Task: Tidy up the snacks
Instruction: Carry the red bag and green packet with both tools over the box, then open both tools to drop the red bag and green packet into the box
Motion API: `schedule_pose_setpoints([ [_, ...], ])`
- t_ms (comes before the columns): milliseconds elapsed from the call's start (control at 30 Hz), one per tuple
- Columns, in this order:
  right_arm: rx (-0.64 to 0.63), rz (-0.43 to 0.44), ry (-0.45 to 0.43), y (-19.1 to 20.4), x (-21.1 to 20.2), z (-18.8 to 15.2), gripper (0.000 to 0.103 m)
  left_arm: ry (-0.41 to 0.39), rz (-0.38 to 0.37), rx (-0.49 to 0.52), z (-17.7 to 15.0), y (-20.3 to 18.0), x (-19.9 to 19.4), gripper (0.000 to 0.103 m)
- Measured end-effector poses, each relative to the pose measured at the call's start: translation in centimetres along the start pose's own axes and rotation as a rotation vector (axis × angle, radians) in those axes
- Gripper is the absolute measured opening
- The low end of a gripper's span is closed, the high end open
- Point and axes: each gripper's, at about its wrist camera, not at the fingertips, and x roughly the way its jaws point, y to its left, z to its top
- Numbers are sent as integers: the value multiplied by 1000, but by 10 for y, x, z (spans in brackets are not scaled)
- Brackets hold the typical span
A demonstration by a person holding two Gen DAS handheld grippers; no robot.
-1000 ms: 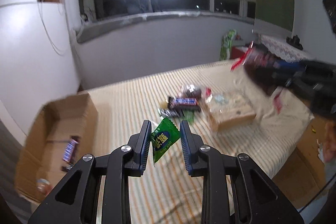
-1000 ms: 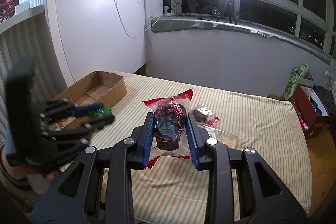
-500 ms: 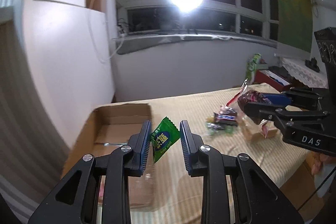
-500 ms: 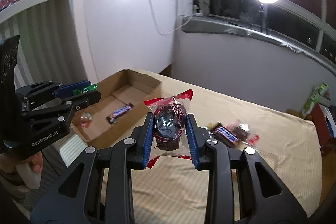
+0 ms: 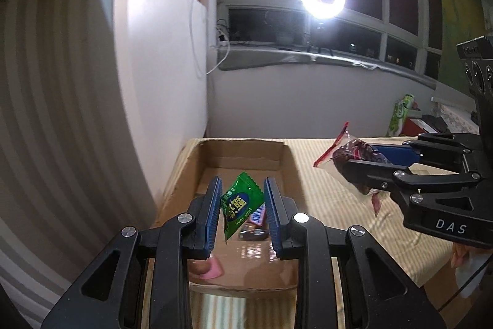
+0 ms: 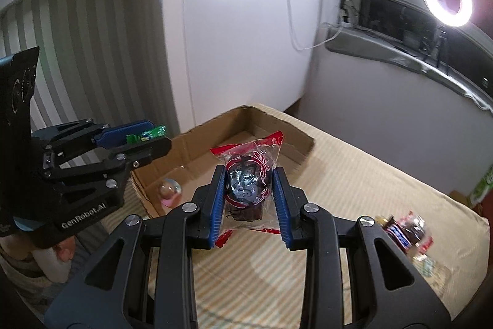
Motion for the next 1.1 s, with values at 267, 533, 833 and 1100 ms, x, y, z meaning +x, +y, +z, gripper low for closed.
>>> schedule_pose_setpoints([
  [267, -18, 55, 39, 5, 50, 10, 31, 62, 19, -36, -14, 14, 27, 26],
  [533, -22, 91, 59, -4, 86, 16, 31, 121, 22, -59, -23, 20, 53, 26],
  [833, -30, 88, 47, -10, 92, 14, 47, 139, 50, -67, -30, 24, 61, 55],
  [1100, -15, 61, 35, -13, 74, 11, 47, 130, 65, -63, -27, 23, 54, 57],
])
